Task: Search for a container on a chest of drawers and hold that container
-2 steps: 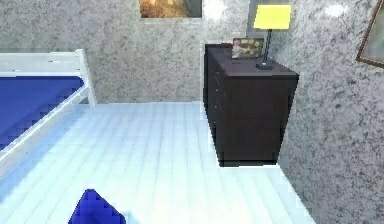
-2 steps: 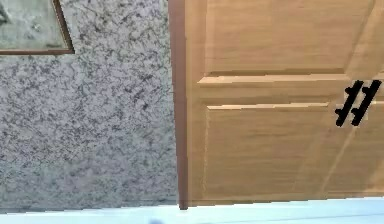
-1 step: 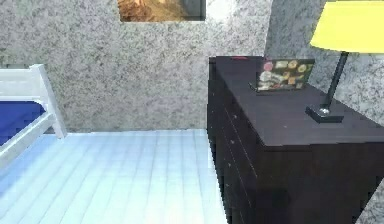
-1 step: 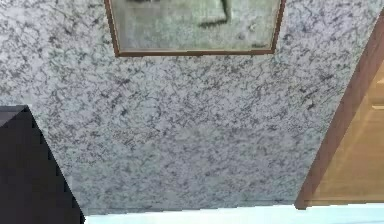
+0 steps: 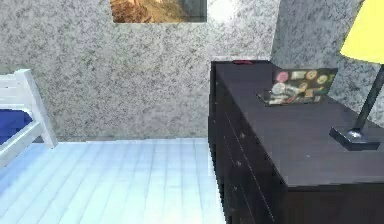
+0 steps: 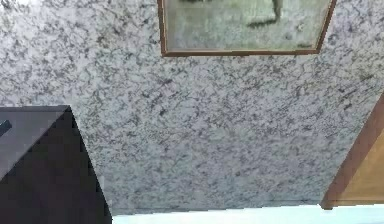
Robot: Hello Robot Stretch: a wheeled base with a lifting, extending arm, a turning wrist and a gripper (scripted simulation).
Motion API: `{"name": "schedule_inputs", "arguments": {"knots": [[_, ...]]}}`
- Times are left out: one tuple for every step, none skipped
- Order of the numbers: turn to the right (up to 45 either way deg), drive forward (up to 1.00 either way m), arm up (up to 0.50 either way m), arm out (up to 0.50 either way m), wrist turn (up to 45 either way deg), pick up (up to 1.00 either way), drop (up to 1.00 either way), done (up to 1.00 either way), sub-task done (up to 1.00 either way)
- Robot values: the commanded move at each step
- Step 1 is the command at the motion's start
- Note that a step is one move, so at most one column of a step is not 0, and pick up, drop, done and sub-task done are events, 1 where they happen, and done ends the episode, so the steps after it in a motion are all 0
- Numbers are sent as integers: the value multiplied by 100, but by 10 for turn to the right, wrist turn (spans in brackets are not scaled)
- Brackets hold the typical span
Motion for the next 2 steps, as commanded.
{"name": "schedule_inputs", "arguments": {"knots": [[-60,0,0,0,0,0,0,0,0],[0,100,0,0,0,0,0,0,0]]}}
